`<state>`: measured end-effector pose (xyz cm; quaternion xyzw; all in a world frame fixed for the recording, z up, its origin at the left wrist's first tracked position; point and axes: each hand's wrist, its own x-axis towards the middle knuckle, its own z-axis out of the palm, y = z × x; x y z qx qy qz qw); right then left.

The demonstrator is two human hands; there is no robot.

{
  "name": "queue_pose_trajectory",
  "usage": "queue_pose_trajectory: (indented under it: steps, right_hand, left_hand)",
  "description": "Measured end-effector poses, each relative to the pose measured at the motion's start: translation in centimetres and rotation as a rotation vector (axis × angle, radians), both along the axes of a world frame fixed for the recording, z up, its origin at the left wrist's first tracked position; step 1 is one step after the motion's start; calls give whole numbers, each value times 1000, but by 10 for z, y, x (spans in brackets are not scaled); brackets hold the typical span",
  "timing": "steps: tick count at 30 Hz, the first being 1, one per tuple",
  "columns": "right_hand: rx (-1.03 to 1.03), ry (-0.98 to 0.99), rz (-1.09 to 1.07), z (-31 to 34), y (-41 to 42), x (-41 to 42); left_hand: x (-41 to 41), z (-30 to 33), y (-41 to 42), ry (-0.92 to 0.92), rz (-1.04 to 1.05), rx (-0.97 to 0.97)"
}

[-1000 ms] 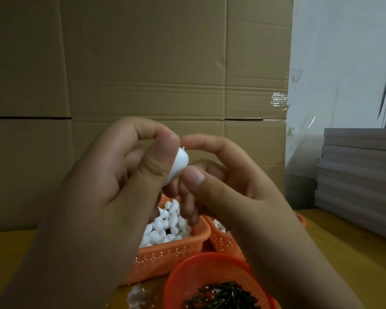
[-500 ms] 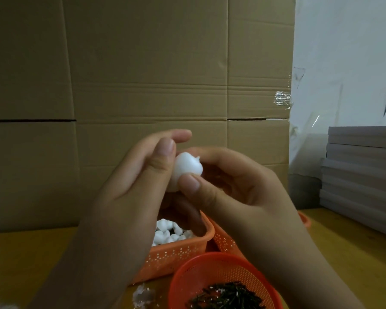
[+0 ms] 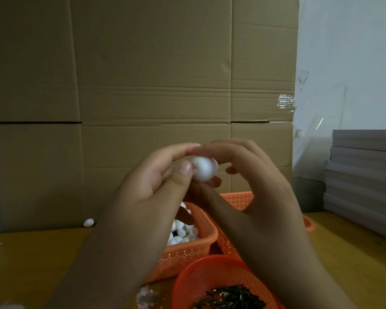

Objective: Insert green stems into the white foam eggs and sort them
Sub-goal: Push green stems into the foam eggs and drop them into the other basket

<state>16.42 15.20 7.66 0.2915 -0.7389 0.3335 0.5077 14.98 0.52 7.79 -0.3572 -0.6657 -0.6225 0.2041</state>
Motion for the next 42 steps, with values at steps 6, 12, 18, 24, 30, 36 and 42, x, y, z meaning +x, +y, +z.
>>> queue_pose_trajectory:
  steps: [6, 12, 18, 24, 30, 36, 42]
  right_hand:
    - [26, -6, 37, 0, 0, 2]
    - [-39, -150, 217, 3, 5, 2]
    - [-89, -239, 324, 4, 7, 1]
    - [-162, -337, 430, 5, 11, -3]
    - [-196, -399, 491, 4, 14, -6]
    - [-181, -401, 501, 3, 15, -8]
    - [-162, -413, 469, 3, 16, -9]
  left_hand:
    - [-2, 4, 4, -37, -27, -9]
    - [-8, 4, 2, -59, -9, -7]
    - [-11, 0, -1, -58, -43, -17]
    - [-11, -1, -1, -114, -164, 15]
    - [-11, 0, -5, -145, -231, 36]
    - [-15, -1, -6, -154, -256, 30]
    - [-18, -2, -14, -175, -303, -67]
